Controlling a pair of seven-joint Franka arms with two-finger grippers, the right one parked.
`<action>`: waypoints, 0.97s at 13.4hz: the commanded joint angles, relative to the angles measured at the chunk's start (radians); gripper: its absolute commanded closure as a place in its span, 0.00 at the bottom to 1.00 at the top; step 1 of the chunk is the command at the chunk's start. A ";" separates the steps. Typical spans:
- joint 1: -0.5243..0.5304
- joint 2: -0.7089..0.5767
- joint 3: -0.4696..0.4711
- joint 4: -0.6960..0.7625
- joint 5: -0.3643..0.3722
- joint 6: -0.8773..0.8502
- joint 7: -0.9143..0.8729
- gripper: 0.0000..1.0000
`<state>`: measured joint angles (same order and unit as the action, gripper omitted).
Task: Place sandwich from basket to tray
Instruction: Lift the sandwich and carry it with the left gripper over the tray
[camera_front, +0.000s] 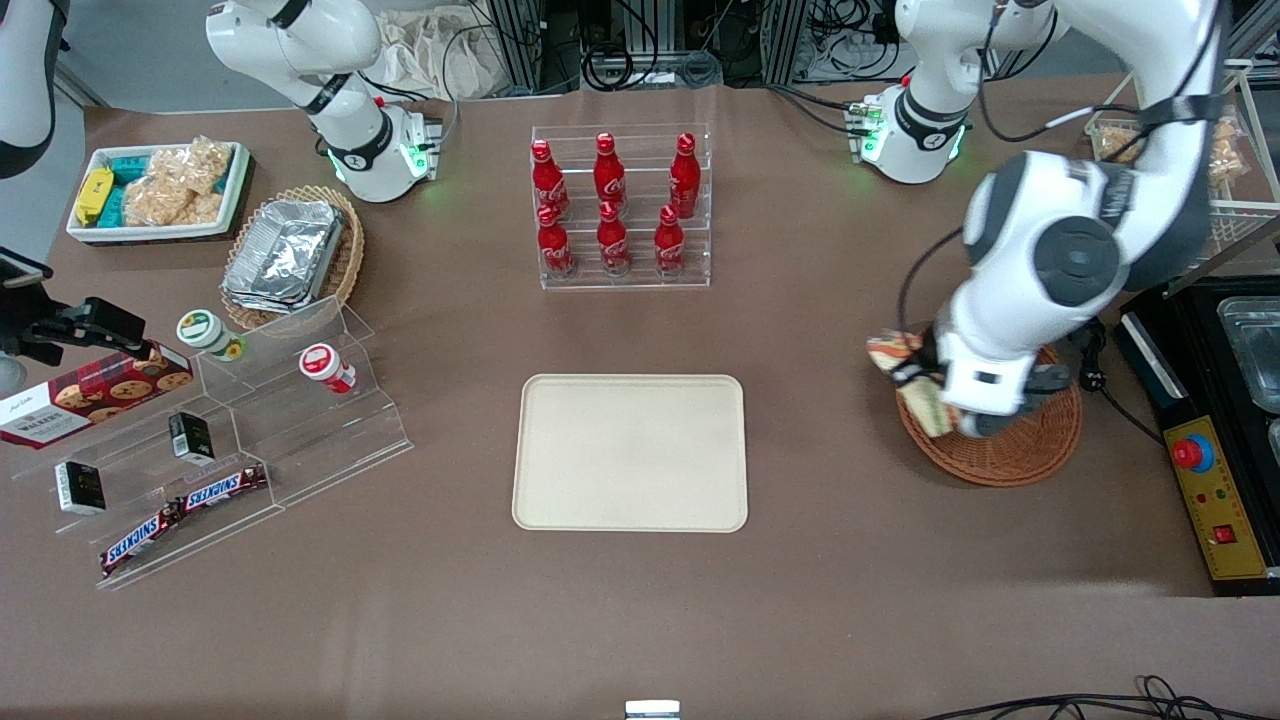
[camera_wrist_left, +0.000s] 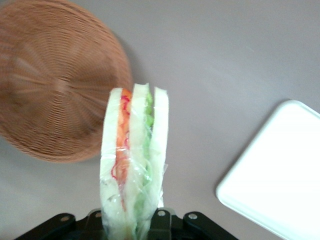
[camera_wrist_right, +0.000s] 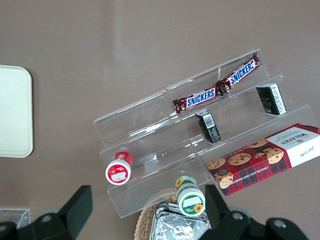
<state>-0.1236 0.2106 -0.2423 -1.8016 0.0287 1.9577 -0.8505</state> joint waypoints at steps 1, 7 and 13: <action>-0.034 0.091 -0.061 0.038 -0.006 0.108 0.005 1.00; -0.215 0.335 -0.068 0.106 0.167 0.417 -0.004 1.00; -0.226 0.501 -0.068 0.212 0.359 0.504 -0.016 0.37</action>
<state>-0.3359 0.6916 -0.3119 -1.6312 0.3583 2.4559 -0.8522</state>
